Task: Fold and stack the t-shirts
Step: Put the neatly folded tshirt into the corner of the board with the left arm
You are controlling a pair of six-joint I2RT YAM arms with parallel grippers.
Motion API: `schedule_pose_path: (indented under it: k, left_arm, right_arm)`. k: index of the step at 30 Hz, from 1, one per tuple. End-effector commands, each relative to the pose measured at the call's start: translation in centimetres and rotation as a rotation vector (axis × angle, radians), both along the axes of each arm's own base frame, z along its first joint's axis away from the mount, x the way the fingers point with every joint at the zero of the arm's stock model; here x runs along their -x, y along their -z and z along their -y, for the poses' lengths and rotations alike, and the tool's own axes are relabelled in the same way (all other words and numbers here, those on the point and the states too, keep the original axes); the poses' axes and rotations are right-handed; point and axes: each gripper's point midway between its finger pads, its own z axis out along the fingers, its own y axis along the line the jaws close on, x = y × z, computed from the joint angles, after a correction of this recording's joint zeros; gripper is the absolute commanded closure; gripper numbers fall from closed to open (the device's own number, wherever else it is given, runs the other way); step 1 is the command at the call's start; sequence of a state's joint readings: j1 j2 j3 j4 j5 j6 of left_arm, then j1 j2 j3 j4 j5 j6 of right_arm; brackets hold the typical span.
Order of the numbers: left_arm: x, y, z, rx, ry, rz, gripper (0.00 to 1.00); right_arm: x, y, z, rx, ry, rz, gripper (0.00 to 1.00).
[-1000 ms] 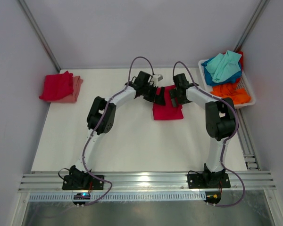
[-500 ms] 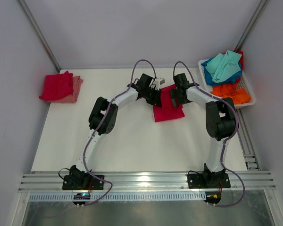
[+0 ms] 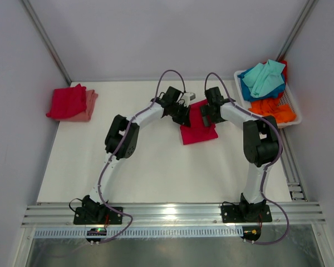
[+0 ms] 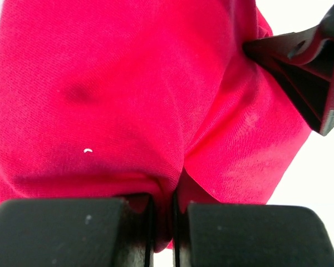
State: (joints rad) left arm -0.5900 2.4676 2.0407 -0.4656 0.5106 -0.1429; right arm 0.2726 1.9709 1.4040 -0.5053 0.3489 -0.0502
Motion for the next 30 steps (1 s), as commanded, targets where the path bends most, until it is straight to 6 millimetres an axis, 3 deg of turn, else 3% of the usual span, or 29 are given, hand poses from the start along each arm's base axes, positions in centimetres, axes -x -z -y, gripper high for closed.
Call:
schedule_pose_path:
  k: [1, 5, 6, 13, 21, 30]
  left_arm:
    - [1.0, 4.4, -6.4, -0.226, -0.045, -0.089, 1.00]
    - [-0.5, 4.5, -11.1, -0.327, -0.104, -0.060, 1.00]
    - [-1.5, 3.7, -12.6, -0.346, -0.118, -0.025, 1.00]
    - [-2.9, 2.0, -19.3, -0.486, -0.170, 0.035, 1.00]
    - [-3.3, 1.4, -25.0, -0.637, -0.169, 0.082, 1.00]
    - [-4.4, -1.0, -32.0, -0.826, -0.233, 0.158, 1.00]
  right_arm:
    - [2.0, 0.2, 2.1, 0.056, 0.021, -0.055, 0.01]
    - [1.7, -1.6, 1.5, 0.002, 0.003, -0.021, 0.01]
    - [1.6, -2.4, 1.4, -0.004, -0.001, -0.002, 0.01]
    - [1.3, -4.9, 1.4, -0.011, -0.018, 0.061, 0.01]
    - [1.6, -4.4, 1.2, -0.018, -0.031, 0.044, 0.01]
    - [1.6, -4.2, 1.2, -0.022, -0.032, 0.039, 0.01]
